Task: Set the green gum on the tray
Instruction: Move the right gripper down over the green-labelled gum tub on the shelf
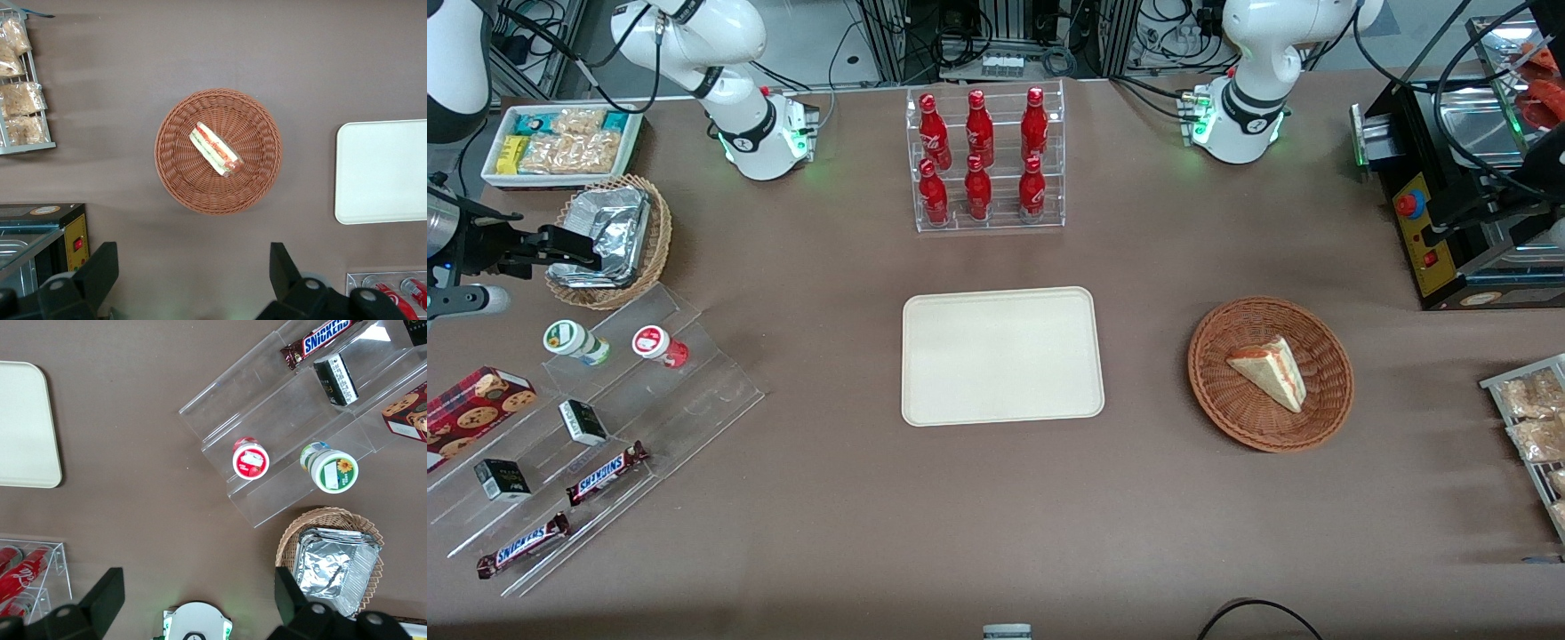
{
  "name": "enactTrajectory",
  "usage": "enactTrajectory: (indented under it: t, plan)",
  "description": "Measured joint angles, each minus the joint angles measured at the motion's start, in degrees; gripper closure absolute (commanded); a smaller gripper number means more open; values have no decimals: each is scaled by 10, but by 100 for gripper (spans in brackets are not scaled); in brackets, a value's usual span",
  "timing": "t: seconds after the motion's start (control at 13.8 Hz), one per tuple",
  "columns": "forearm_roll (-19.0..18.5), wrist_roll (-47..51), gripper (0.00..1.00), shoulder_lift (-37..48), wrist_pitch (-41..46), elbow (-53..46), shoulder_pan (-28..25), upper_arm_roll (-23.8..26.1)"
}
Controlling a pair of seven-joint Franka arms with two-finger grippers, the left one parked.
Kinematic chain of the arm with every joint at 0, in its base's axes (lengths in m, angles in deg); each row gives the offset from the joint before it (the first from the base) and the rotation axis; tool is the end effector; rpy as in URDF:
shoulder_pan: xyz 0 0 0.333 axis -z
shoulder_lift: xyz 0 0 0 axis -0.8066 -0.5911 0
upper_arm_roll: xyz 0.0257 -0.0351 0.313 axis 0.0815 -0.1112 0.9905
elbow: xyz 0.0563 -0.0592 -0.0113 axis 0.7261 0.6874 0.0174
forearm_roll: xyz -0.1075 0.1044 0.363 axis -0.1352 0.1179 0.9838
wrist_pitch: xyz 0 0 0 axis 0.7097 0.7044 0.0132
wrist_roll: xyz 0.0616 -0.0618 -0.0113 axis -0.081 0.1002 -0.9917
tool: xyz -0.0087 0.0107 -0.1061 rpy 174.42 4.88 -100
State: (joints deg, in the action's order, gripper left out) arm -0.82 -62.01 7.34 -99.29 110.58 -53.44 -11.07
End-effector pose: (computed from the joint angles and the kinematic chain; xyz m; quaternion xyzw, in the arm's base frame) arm 0.5372 -0.0375 0.5880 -0.9946 -0.0287 0.0984 0.0144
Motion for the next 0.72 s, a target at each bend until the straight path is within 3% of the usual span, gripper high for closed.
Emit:
enactTrajectory:
  t: [0.51,0.72]
  plan:
    - [-3,-11,0,-2,-11,8,1,0]
    - [-3,-94,0,-3,-44,36,6,-5]
